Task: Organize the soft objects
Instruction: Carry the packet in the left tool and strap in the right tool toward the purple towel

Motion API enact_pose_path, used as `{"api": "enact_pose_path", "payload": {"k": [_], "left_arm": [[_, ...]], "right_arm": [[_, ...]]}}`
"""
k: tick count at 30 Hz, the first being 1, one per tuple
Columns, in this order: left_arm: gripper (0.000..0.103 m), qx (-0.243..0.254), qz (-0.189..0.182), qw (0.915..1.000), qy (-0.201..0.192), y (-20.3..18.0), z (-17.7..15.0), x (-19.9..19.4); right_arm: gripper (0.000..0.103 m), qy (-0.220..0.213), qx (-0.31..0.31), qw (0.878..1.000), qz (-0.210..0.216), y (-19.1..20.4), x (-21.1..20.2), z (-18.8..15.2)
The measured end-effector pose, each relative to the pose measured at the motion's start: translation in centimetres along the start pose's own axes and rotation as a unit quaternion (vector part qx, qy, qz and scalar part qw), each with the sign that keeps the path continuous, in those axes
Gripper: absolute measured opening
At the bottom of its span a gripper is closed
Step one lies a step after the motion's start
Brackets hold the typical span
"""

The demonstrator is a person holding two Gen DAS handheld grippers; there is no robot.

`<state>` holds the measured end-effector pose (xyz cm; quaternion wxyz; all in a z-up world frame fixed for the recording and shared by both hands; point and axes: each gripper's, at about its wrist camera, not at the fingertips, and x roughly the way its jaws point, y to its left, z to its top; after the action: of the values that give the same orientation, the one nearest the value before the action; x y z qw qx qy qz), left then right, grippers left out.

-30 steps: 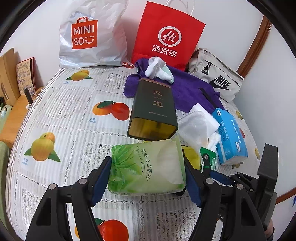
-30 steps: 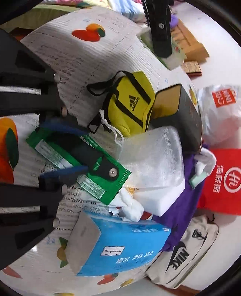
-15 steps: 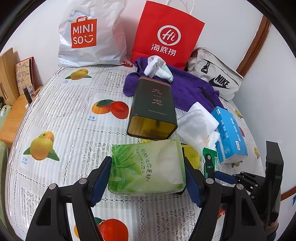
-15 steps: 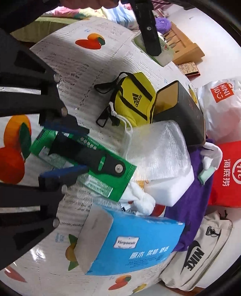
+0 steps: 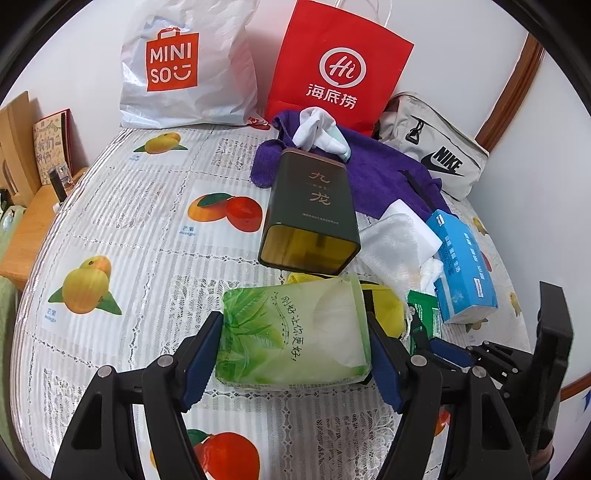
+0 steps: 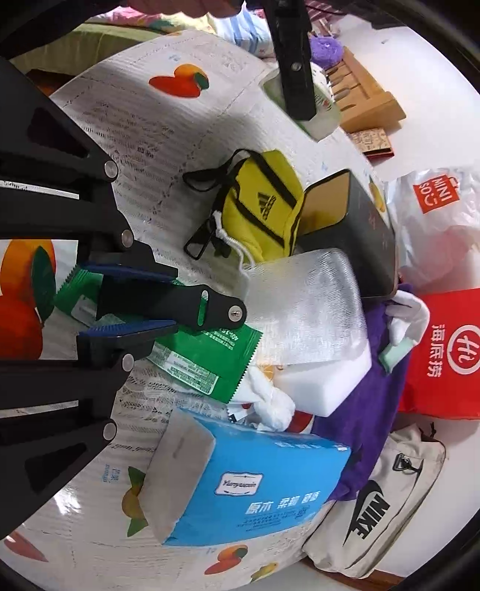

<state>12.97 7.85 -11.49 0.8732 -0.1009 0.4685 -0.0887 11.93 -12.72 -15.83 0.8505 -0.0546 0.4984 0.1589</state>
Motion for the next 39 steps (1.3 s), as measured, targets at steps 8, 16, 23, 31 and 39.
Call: {"api": "enact_pose_path", "payload": {"k": [8, 16, 23, 31, 39], "left_arm": [[0.071, 0.004, -0.001, 1.0, -0.001, -0.4, 0.1, -0.3], [0.071, 0.015, -0.003, 0.9998, -0.011, -1.3, 0.8, -1.3], [0.071, 0.026, -0.003, 0.9994, -0.021, -2.7, 1.6, -2.3], [0.071, 0.036, -0.002, 0.9987, -0.035, -4.1, 3.3, -3.2], [0.071, 0.045, 0.005, 0.998, -0.043, -5.7, 5.8, -3.2]], "right_arm": [[0.022, -0.015, 0.001, 1.0, -0.012, 0.1, 0.6, -0.1], [0.021, -0.024, 0.024, 0.999, 0.014, -1.1, -1.5, 0.6], [0.021, -0.05, 0.022, 0.998, 0.018, -1.6, -4.7, 1.2], [0.021, -0.075, 0.029, 0.997, 0.016, -3.2, -6.9, 2.4], [0.021, -0.097, 0.032, 0.995, 0.014, -5.3, -8.3, 4.5]]}}
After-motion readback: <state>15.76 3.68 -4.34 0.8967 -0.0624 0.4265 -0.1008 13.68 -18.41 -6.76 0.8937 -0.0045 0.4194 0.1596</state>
